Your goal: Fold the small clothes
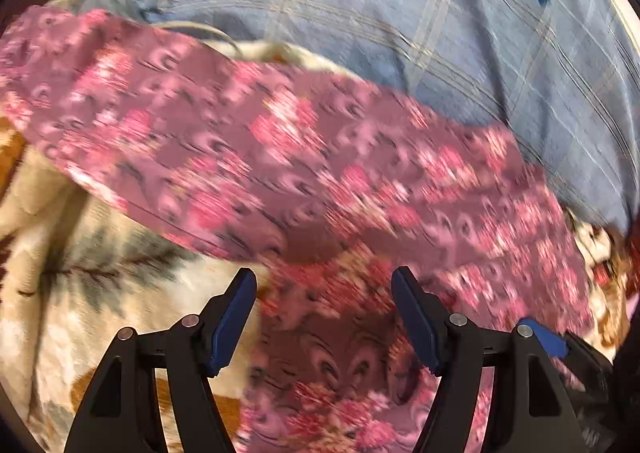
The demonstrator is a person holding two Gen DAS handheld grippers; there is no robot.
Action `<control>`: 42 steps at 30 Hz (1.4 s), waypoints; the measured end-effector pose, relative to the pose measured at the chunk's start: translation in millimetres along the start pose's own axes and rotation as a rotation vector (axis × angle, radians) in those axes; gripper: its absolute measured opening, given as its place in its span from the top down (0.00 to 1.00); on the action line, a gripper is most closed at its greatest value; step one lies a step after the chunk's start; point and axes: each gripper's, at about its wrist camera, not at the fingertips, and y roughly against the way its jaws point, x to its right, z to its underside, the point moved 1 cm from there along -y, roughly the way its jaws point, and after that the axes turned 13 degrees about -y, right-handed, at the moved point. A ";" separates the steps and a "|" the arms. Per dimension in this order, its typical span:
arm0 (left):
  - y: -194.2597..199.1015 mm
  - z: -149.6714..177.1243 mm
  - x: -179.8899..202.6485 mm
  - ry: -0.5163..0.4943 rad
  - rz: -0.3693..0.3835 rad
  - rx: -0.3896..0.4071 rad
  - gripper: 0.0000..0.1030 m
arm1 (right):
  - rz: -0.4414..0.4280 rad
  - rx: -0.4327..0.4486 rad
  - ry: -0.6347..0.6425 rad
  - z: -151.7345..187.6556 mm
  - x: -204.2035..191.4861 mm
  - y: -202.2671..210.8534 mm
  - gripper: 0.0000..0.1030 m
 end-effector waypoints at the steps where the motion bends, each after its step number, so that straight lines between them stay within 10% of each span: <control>1: 2.7 -1.0 -3.8 0.007 -0.015 0.008 0.32 | -0.002 -0.004 0.028 1.0 -10.7 -6.5 0.46; 6: 13.8 -2.3 -25.7 0.052 -0.064 0.030 0.32 | 0.087 -0.024 0.179 19.5 -46.0 -43.7 0.40; 9: 17.5 -0.8 -37.9 0.081 -0.073 0.031 0.32 | 0.182 -0.015 0.320 21.1 -64.8 -63.3 0.96; 14: 27.2 4.0 -54.4 0.137 -0.093 0.050 0.32 | 0.058 0.191 0.067 -25.4 -41.2 -12.4 0.96; 20: 37.3 5.2 -80.0 0.231 -0.089 0.070 0.32 | 0.089 -0.087 0.034 1.1 -38.3 -88.0 0.87; 24: 50.9 6.8 -99.7 0.287 -0.093 0.075 0.33 | 0.042 -0.036 0.028 4.2 -44.8 -68.1 0.60; 31: 128.5 -21.9 -187.6 0.412 -0.187 0.154 0.32 | 0.032 0.044 0.161 14.7 -73.9 -24.7 0.42; 42: 101.6 -53.9 -313.6 0.585 -0.047 0.047 0.28 | -0.031 -0.021 0.154 23.8 -99.9 -62.6 0.42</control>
